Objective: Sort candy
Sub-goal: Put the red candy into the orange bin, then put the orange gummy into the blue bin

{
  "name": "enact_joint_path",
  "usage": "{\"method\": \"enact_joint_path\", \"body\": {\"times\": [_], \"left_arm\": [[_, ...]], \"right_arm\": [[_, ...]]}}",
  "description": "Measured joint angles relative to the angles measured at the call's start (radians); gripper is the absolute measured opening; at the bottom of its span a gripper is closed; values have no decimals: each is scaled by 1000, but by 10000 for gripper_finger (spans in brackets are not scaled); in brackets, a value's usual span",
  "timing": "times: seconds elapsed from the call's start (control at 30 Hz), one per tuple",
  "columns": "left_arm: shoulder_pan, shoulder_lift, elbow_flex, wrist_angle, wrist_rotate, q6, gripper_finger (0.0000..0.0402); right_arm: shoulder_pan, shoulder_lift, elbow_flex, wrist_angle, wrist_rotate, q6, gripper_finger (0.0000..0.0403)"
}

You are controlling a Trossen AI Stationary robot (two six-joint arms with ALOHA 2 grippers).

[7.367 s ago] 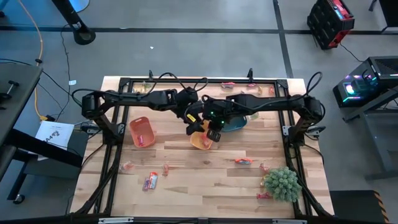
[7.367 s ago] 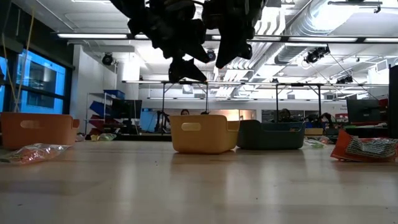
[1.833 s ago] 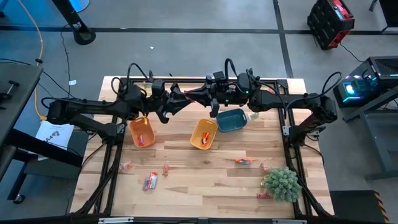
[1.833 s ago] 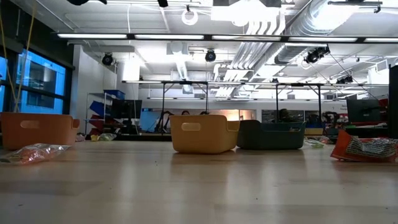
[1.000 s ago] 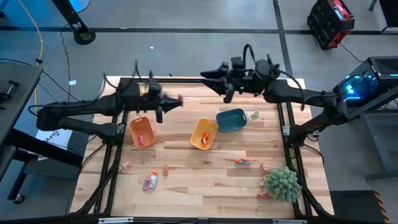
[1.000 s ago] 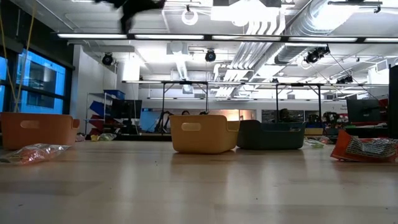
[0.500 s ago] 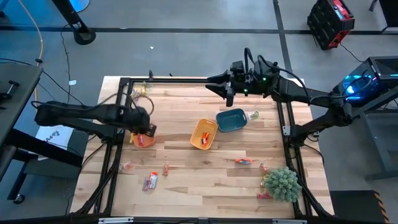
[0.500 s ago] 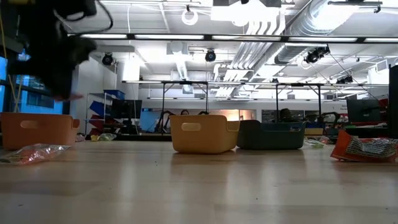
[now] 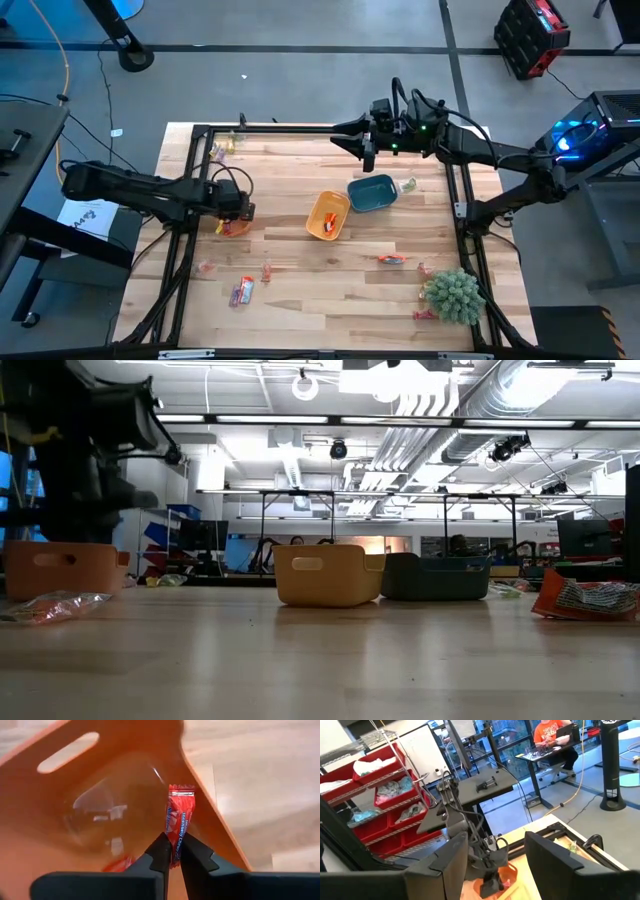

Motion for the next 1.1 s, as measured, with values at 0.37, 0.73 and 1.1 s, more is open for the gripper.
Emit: {"method": "enact_joint_path", "body": {"times": [0.37, 0.73, 1.1], "left_arm": [[105, 238, -10, 523, -21, 174, 9], [136, 448, 271, 499, 9, 531, 35], [129, 334, 385, 177, 94, 682, 151]], "right_arm": [[0, 0, 0, -11, 0, 26, 190], [0, 0, 0, -44, 0, 45, 190], [0, 1, 0, -87, 0, 42, 190]]}}
